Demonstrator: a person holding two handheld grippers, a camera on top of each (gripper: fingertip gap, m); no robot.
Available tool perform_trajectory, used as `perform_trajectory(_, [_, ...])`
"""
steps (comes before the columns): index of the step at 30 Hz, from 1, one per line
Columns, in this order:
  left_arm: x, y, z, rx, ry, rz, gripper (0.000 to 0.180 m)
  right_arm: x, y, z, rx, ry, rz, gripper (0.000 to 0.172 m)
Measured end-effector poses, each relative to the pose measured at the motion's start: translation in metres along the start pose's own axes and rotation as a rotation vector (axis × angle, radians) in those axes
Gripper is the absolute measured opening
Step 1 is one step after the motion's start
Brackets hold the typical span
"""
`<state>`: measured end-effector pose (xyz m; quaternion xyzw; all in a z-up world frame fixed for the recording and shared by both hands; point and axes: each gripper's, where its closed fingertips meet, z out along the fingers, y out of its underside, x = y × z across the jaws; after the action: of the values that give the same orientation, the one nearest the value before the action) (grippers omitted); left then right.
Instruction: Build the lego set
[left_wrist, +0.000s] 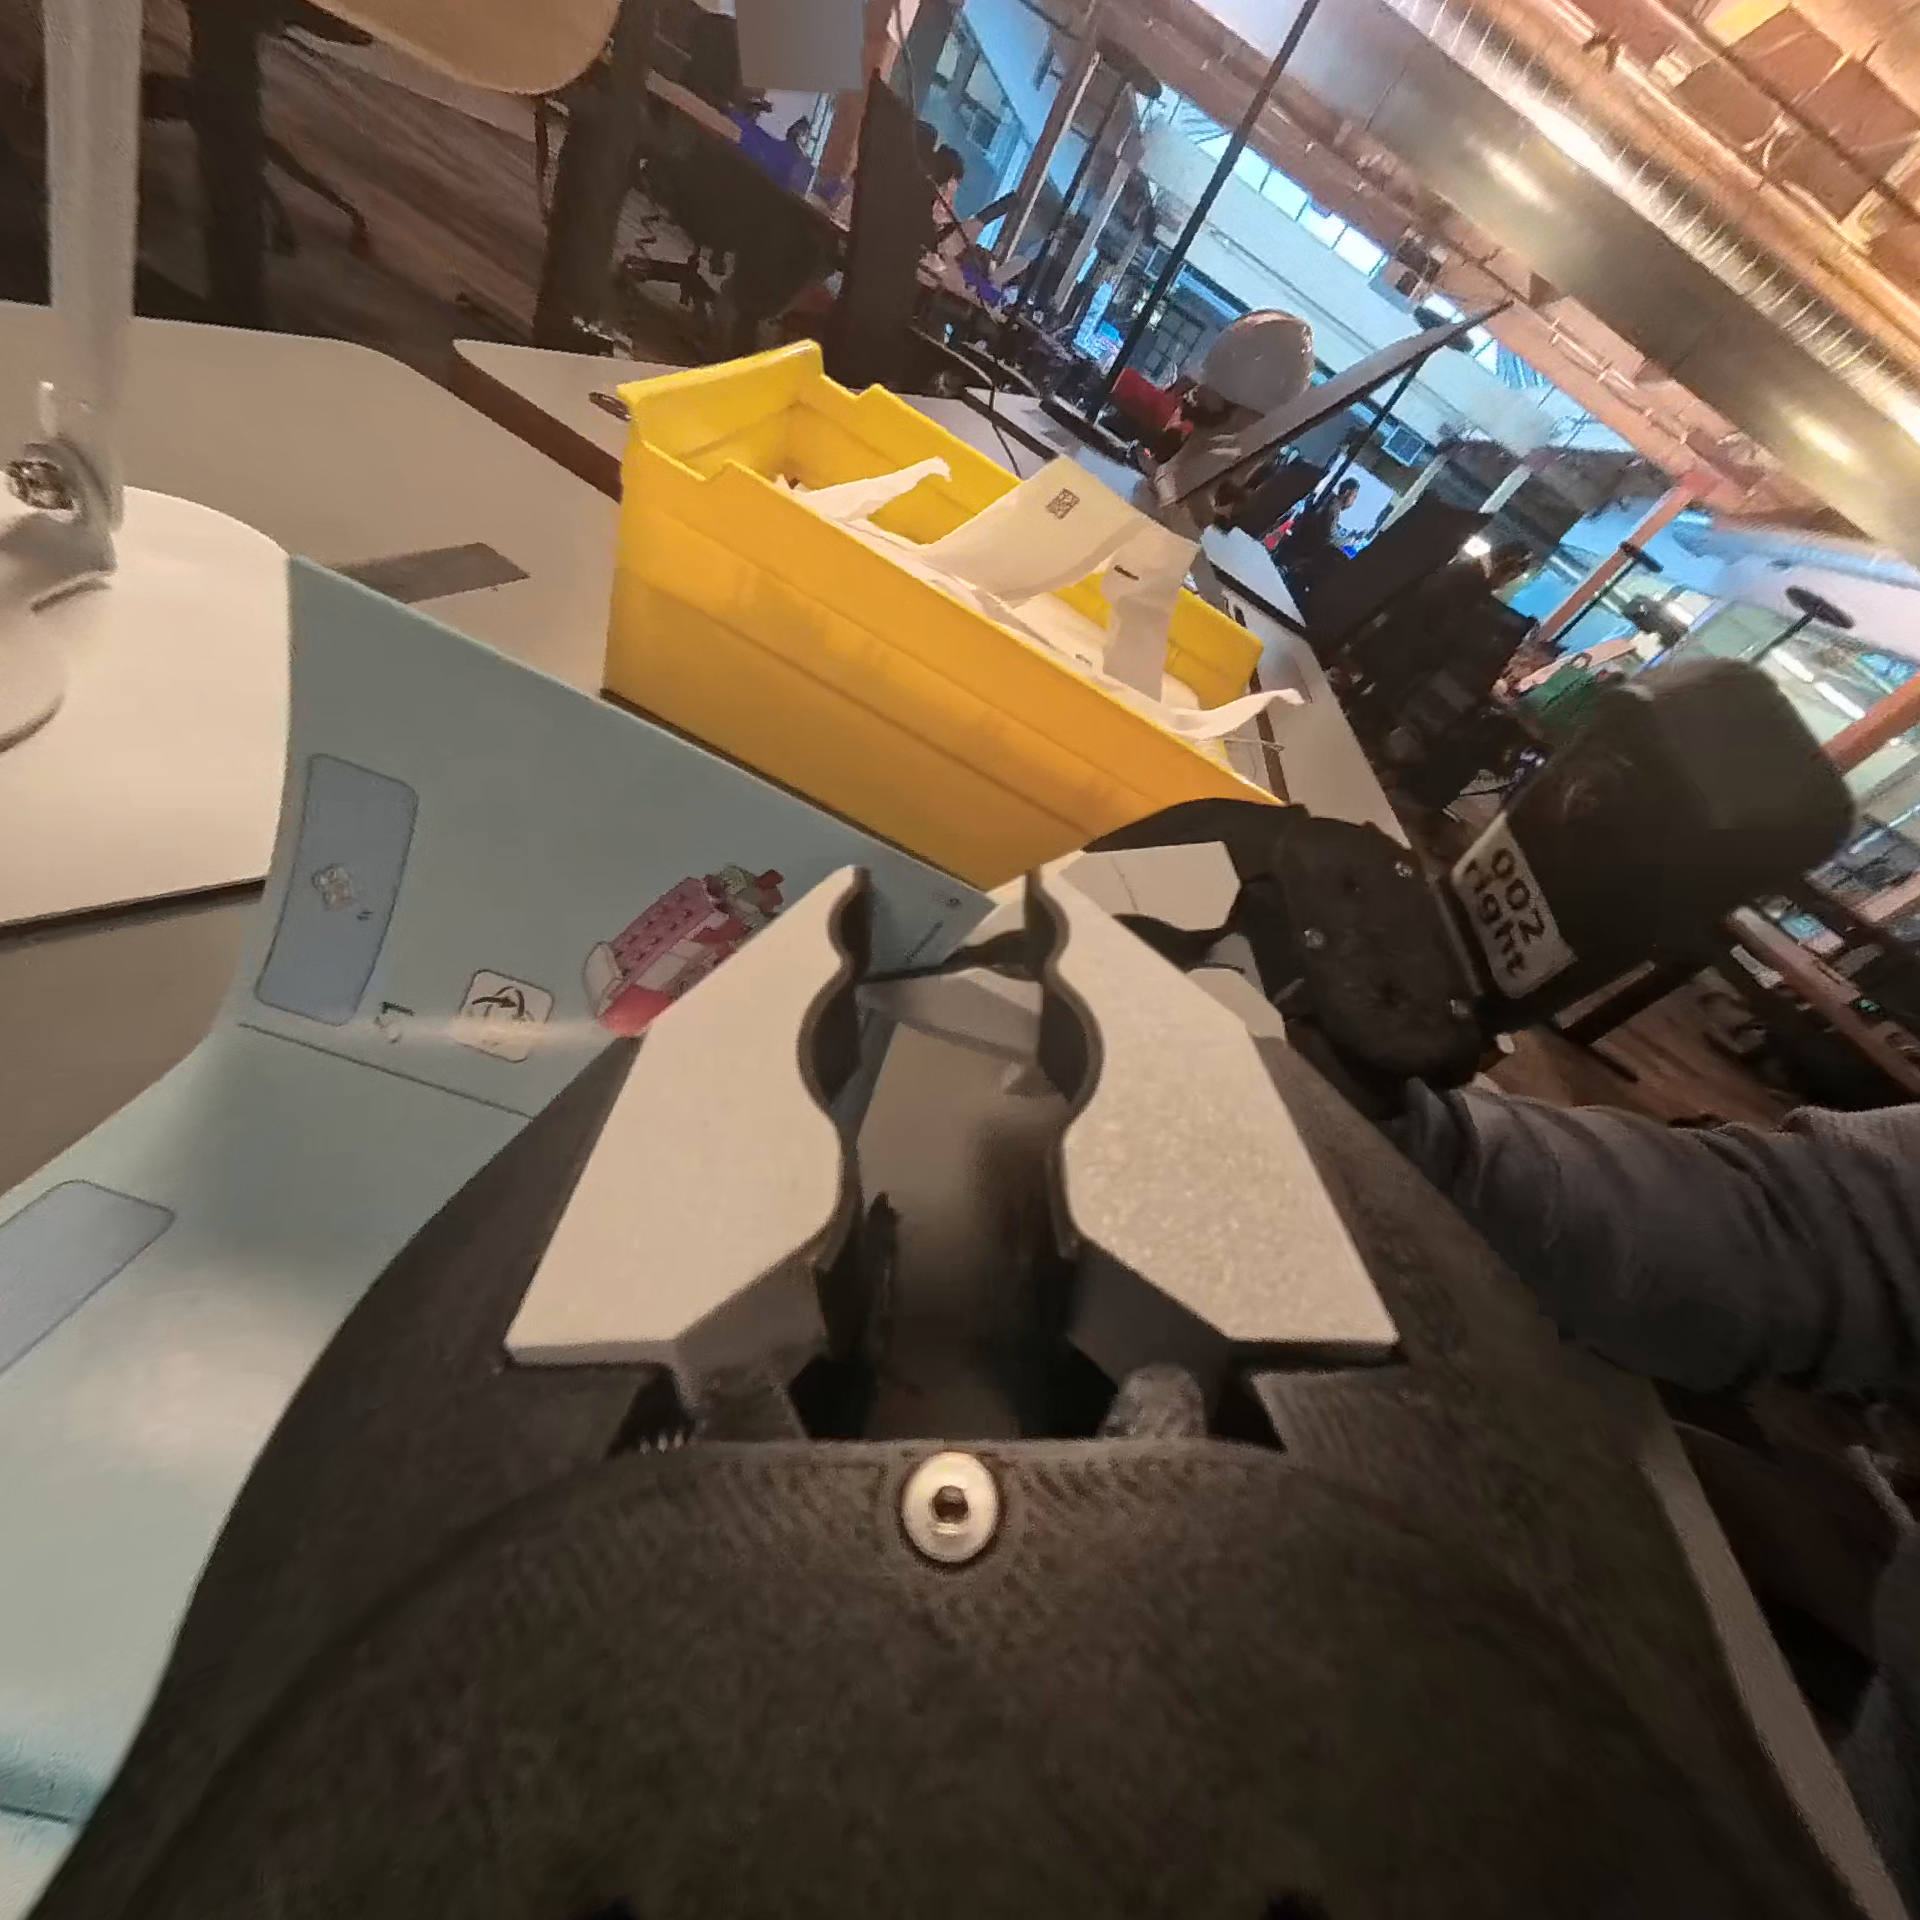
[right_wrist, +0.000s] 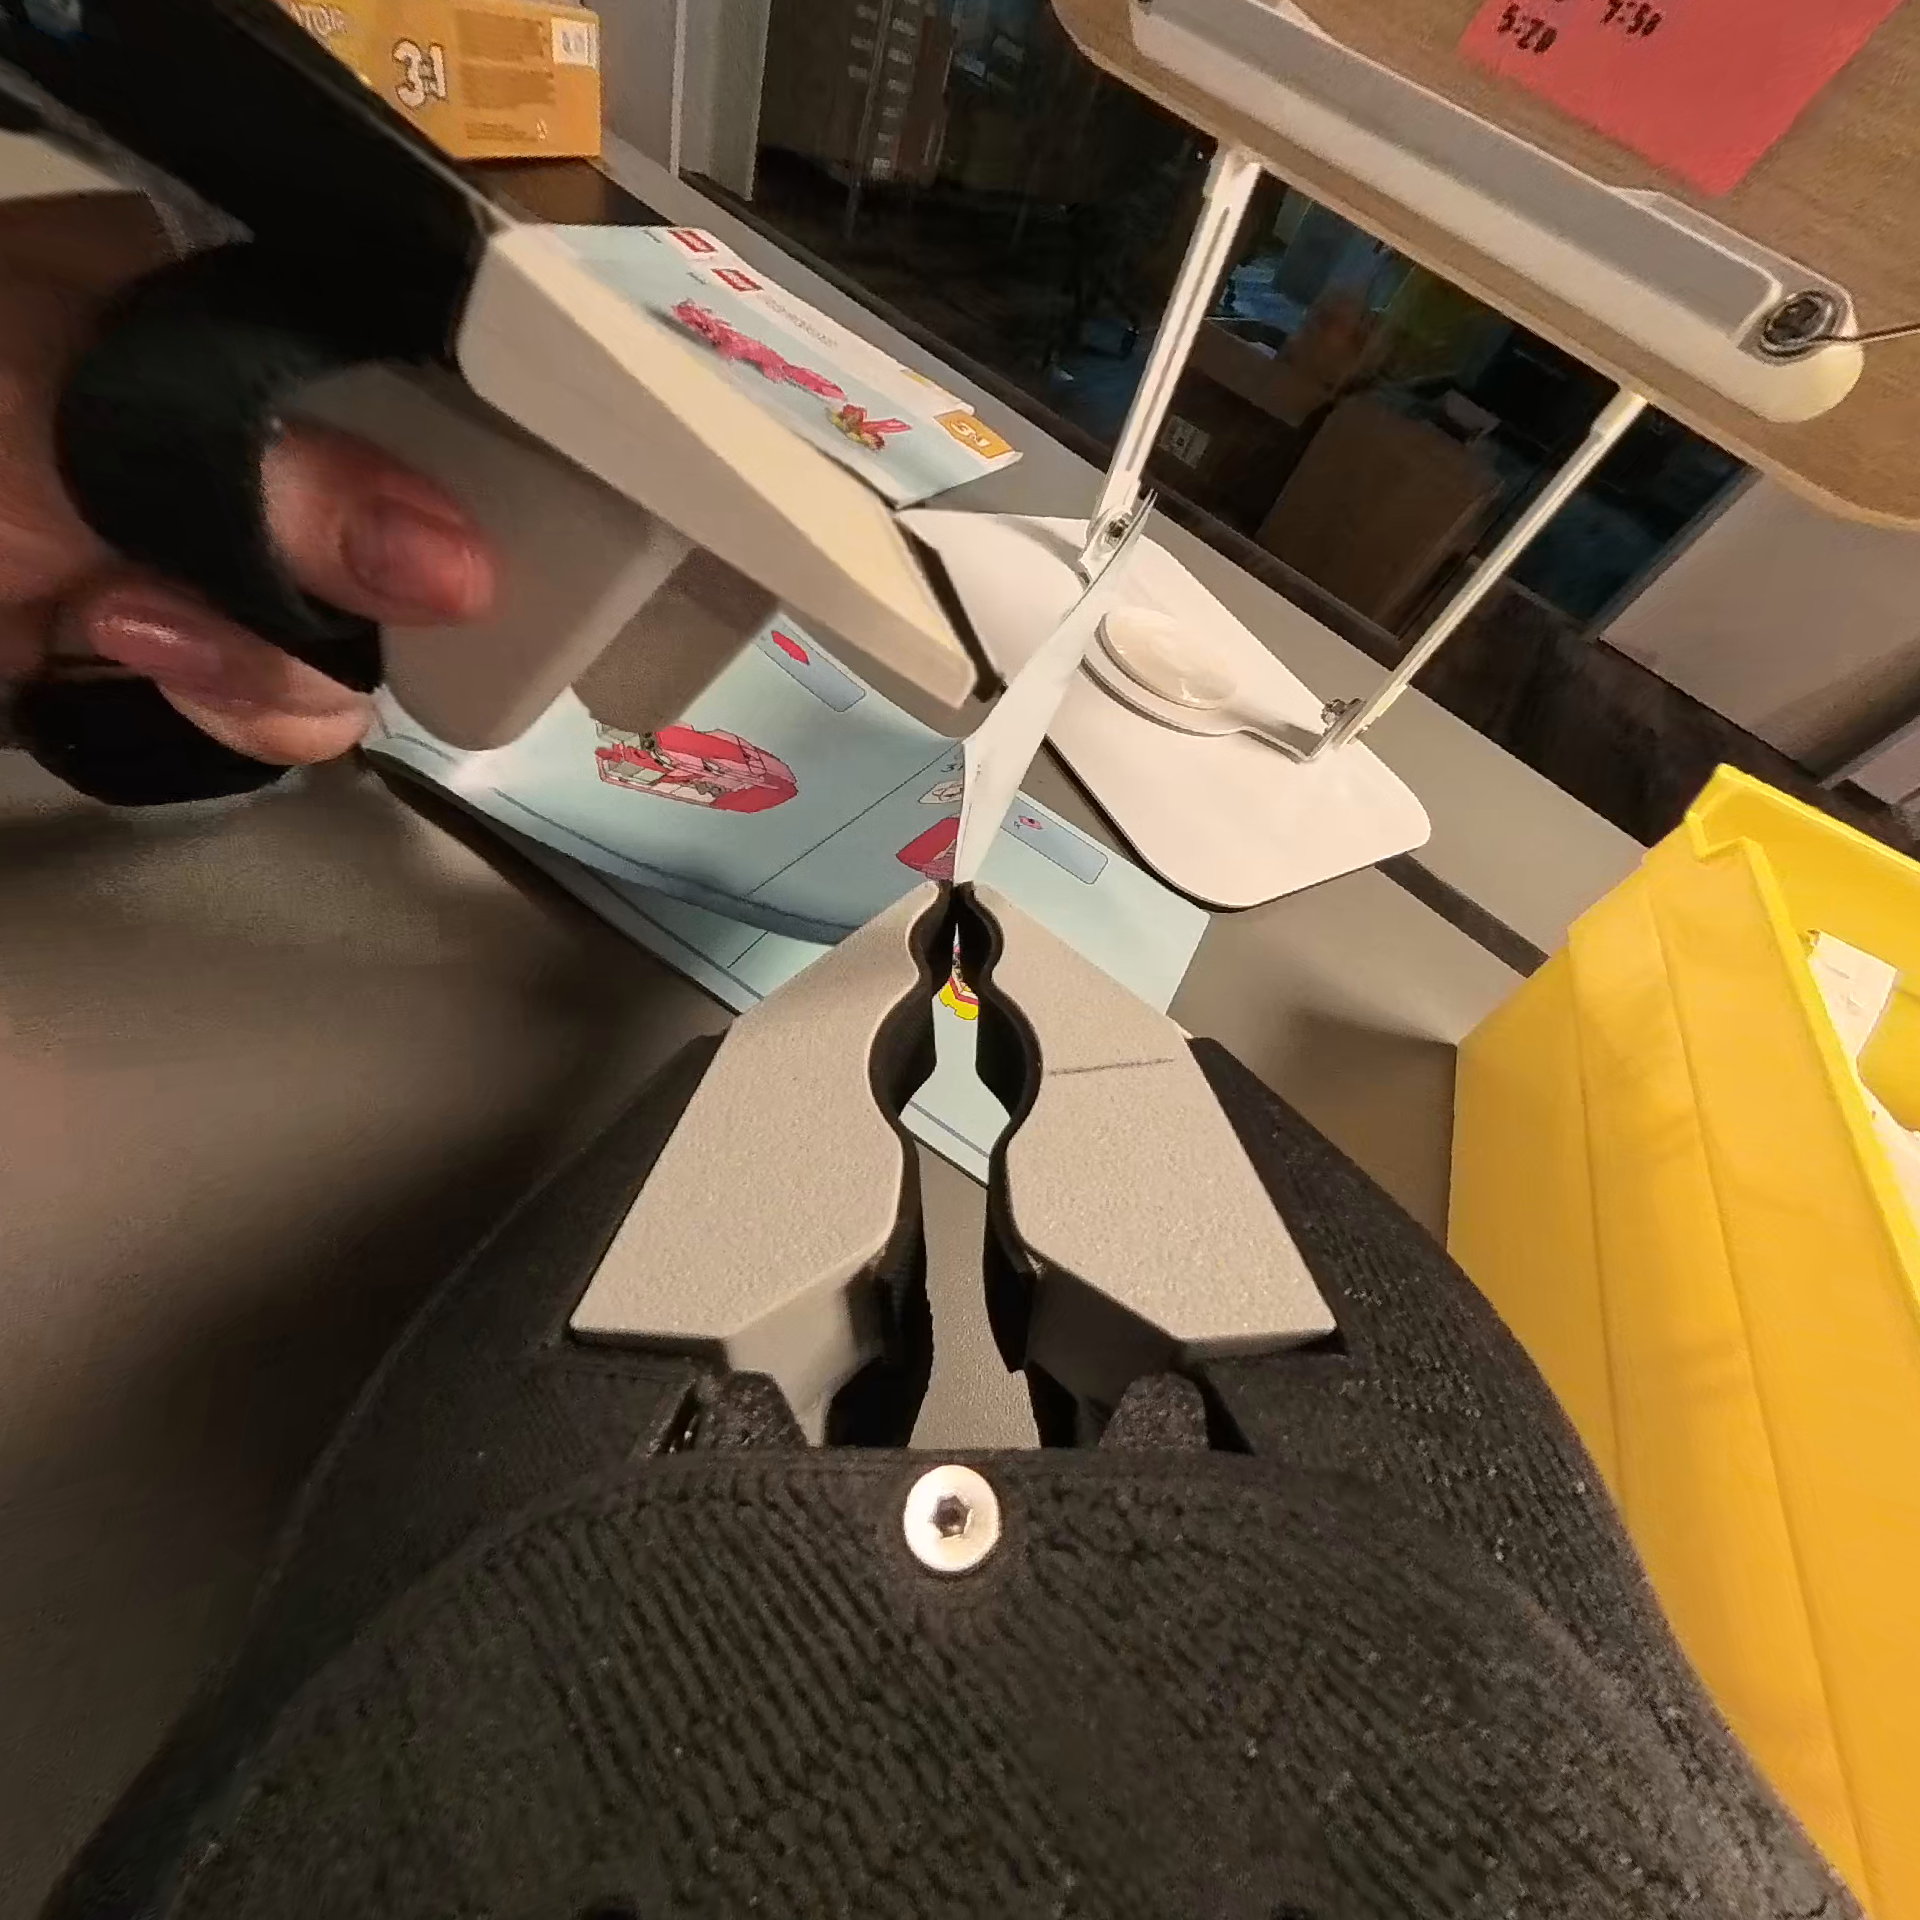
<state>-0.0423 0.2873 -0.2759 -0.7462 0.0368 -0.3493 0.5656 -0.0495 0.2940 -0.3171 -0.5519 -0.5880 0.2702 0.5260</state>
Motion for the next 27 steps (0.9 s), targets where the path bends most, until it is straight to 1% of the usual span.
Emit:
perform_trajectory(2, [-0.007, 0.000, 0.001, -0.004, -0.055, 0.003, 0.040, -0.001, 0.000, 0.000, -0.001, 0.001, -0.008, 0.000])
perform_trajectory(5, [-0.014, 0.002, 0.000, -0.023, -0.117, 0.030, 0.036, 0.000, 0.000, 0.000, -0.001, 0.001, -0.007, 0.000])
perform_trajectory(9, [-0.011, 0.003, 0.000, -0.020, -0.065, -0.030, 0.027, 0.000, 0.000, 0.000, -0.001, 0.000, -0.004, 0.000])
perform_trajectory(18, [-0.005, 0.006, 0.002, -0.017, 0.050, -0.173, 0.015, -0.001, 0.000, 0.000, -0.003, 0.000, -0.010, 0.000])
perform_trajectory(27, [-0.006, 0.009, 0.001, -0.028, 0.080, -0.221, 0.014, 0.000, 0.000, 0.000, 0.002, 0.001, -0.004, 0.000])
